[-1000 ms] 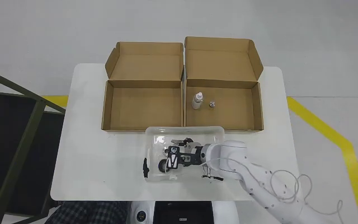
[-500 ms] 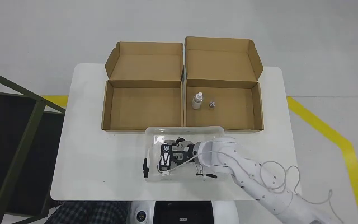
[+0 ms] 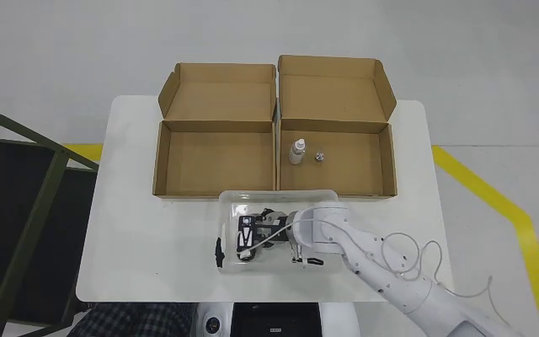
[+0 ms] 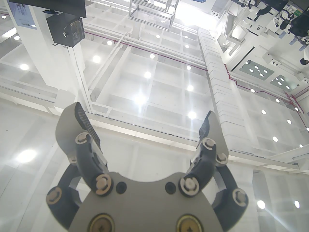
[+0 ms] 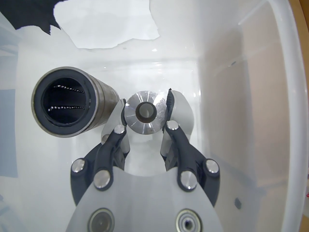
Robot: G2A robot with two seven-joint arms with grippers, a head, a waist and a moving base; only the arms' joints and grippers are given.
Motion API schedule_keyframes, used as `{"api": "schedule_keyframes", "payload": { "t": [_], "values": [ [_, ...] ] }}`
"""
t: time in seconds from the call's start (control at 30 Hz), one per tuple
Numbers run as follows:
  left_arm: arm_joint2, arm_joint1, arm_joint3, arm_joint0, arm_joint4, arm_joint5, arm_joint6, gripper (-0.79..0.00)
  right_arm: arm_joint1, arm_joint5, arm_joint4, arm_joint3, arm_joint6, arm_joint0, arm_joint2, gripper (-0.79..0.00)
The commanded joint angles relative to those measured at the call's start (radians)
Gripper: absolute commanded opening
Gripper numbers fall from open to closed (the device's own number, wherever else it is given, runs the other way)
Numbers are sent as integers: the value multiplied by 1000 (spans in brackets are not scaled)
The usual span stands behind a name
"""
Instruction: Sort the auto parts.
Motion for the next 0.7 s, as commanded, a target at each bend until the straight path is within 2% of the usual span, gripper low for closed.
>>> {"api": "schedule_keyframes", "payload": {
  "t": [0.0,0.27,0.67],
  "values": [
    [0,0,0,0,0,0,0,0,-2,-5,5,6,-1,3,-1,-785],
    [0,0,0,0,0,0,0,0,8,-24,8,-51,-6,-14,42,-785],
    [0,0,0,0,0,0,0,0,59,-50,8,-263,-86,-141,205,-785]
  ]
}}
